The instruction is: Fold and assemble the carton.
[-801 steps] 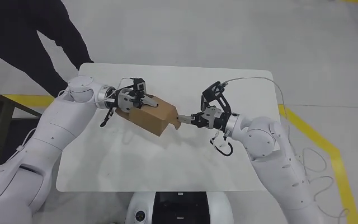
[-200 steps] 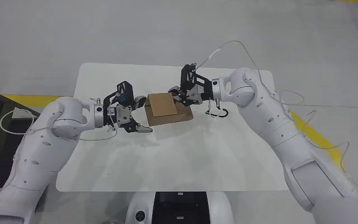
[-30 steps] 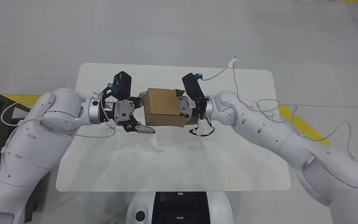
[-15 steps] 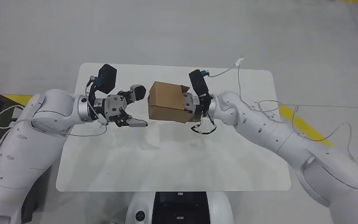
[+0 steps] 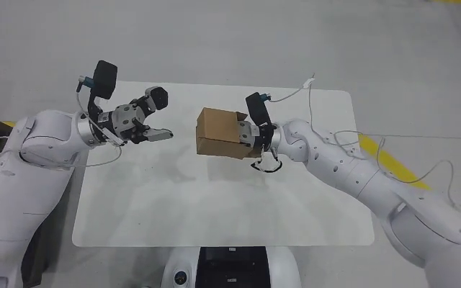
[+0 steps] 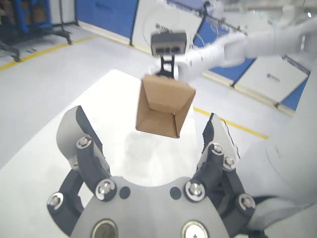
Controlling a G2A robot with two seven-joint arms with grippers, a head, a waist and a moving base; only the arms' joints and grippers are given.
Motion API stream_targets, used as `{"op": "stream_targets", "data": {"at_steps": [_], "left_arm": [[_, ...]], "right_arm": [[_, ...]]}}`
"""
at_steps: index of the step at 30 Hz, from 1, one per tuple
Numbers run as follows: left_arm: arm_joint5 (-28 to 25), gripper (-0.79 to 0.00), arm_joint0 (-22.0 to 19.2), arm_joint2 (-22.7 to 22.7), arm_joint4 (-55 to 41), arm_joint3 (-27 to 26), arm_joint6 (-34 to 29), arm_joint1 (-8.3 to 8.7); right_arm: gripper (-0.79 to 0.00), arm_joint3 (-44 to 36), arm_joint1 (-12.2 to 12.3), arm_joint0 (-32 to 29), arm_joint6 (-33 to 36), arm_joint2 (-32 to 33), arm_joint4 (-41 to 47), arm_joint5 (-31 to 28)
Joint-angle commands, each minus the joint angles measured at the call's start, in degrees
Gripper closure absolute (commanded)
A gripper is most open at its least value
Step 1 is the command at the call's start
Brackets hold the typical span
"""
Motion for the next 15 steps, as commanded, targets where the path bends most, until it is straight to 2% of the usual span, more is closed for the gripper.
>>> {"op": "stream_targets", "data": {"at_steps": [1,13,15], "left_arm": [[-0.09,-0.785,0.0,0.1,0.14,-0.15,-0.18,-0.03],[-0.09,-0.785,0.0,0.1,0.14,-0.15,-0.18,-0.03],[2.73,-0.785,0.59,-0.06,2.19,-0.57,0.17,-0.11]], "right_arm": [[0.0,-0.05,0.0,0.02,0.0,0.0,0.07,0.0],[0.0,-0.05,0.0,0.02,0.0,0.0,0.07,0.0],[0.0,-1.08,0.06,-0.85,1.44,0.89,0.02,1.47]]}}
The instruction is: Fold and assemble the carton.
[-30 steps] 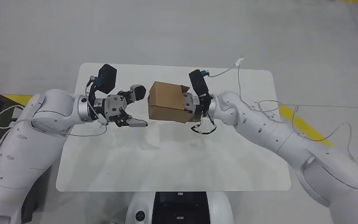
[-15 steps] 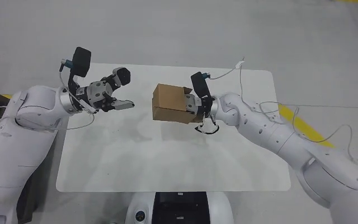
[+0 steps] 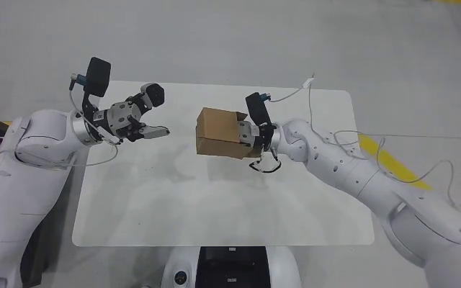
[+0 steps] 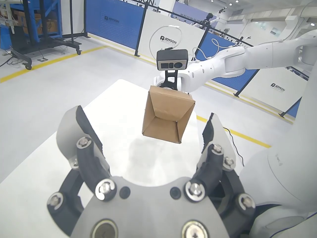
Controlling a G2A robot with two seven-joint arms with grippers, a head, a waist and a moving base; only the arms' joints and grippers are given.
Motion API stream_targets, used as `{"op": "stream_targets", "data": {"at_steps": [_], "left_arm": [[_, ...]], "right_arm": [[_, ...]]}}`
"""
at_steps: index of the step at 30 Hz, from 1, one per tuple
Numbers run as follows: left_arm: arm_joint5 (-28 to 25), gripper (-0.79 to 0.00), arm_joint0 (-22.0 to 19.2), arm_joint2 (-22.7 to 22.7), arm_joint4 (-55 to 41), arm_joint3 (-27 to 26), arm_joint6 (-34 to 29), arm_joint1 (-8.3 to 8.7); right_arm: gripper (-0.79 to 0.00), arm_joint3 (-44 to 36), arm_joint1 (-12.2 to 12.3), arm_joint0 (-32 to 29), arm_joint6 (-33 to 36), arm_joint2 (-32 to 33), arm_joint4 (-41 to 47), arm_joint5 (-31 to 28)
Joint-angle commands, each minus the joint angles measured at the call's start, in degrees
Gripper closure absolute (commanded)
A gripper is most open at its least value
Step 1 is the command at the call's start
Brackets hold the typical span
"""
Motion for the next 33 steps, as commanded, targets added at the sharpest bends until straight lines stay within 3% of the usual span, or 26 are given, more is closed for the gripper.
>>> {"op": "stream_targets", "data": {"at_steps": [1,11,20,33], "left_arm": [[3.29,-0.785,0.6,-0.16,2.56,-0.52,0.01,-0.06],[9.49,-0.785,-0.91,2.38,5.54,-1.8,-3.06,-0.55],[10.27,-0.785,-5.34,8.06,4.49,-0.81,-5.59,-1.64],[9.73,-0.785,-7.95,10.62,5.04,0.5,-6.44,-2.49]], "right_arm": [[0.0,-0.8,0.13,-0.71,1.6,1.11,-0.01,1.07],[0.0,-3.28,1.08,-3.35,8.76,6.6,0.5,0.0],[0.0,-5.04,0.48,-5.39,13.38,10.15,1.03,0.09],[0.0,-6.75,-0.94,-7.65,17.44,13.74,1.54,-0.69]]}}
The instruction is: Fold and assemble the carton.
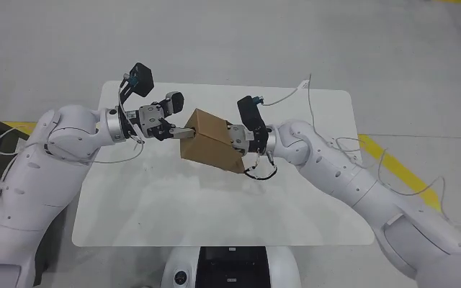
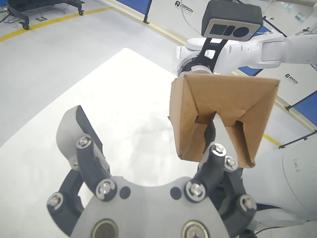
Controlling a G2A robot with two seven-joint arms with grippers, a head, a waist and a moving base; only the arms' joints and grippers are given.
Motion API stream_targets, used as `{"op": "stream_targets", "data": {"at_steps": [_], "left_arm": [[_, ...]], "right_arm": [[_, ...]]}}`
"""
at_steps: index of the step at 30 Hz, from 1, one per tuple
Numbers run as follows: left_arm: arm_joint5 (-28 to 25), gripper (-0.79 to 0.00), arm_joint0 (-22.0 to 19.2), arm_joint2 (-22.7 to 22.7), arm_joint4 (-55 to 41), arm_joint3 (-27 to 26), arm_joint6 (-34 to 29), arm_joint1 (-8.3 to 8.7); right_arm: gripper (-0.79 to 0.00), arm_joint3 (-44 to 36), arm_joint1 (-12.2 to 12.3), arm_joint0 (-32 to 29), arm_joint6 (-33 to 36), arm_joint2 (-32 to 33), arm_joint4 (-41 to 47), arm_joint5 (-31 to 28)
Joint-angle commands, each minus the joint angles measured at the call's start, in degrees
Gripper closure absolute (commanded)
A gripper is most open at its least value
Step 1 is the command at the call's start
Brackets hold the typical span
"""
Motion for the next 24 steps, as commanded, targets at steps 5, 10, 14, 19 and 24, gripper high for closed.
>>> {"op": "stream_targets", "data": {"at_steps": [5,10,14,19,24], "left_arm": [[-0.74,-0.785,-0.02,-0.34,-0.32,-0.18,-0.27,-0.06],[-1.62,-0.785,1.43,-3.06,-1.09,0.19,1.1,0.25],[-2.27,-0.785,3.56,-6.18,-1.76,-0.33,2.0,0.68],[-2.43,-0.785,5.68,-8.09,-2.65,-1.37,1.23,1.01],[-3.8,-0.785,6.61,-7.54,-4.02,-2.21,-1.68,1.15]], "right_arm": [[0.0,0.2,-0.8,-0.75,1.33,1.07,0.36,0.01],[0.0,1.1,-1.39,-1.52,1.96,2.19,0.13,0.01],[0.0,1.6,-1.81,-2.06,2.3,3.15,-0.25,0.01],[0.0,1.61,-2.34,-2.68,2.62,4.15,-1.15,0.01],[0.0,1.31,-2.88,-3.32,2.6,4.89,-1.59,0.01]]}}
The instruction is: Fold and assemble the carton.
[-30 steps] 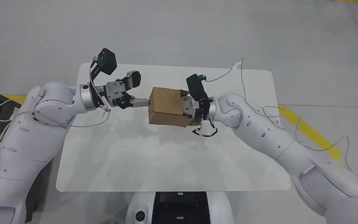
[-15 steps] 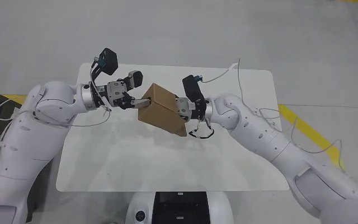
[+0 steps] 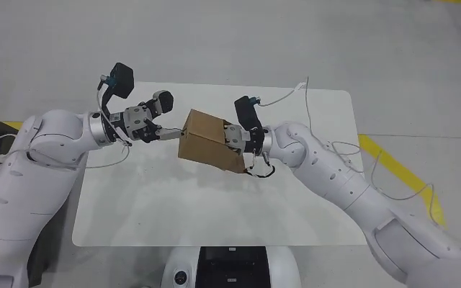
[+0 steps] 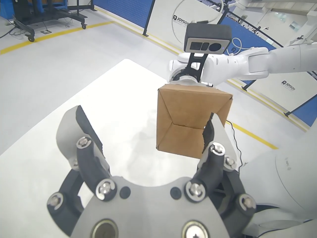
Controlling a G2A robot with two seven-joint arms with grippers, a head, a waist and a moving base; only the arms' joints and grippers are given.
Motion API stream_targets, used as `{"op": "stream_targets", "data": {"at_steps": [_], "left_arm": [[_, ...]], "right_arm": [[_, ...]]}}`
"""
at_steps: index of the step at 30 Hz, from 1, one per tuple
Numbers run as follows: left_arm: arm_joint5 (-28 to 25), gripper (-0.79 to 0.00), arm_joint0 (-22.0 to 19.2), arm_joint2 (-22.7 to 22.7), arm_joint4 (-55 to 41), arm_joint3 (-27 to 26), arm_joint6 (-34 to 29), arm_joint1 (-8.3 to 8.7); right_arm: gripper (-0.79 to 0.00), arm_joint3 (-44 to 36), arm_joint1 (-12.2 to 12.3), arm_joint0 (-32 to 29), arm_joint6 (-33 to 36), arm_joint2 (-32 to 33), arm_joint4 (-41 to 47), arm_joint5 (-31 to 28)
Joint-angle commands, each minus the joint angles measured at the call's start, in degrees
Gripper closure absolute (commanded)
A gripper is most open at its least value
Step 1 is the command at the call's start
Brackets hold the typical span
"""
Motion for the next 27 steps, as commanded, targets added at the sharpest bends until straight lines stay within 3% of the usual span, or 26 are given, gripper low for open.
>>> {"op": "stream_targets", "data": {"at_steps": [1,12,27], "left_arm": [[-0.84,-0.785,0.21,0.06,-0.54,0.09,-1.31,0.1],[-8.54,-0.785,1.6,-0.98,-5.24,0.76,-7.31,1.02],[-6.8,-0.785,-4.2,7.35,-3.97,0.43,-9.05,1.33]], "right_arm": [[0.0,0.0,-0.16,-0.2,0.09,0.26,-0.18,0.0],[0.0,-0.19,0.13,-0.86,1.35,2.37,-1.15,0.0],[0.0,-2.16,1.62,-0.3,4.97,3.74,-5.39,0.0]]}}
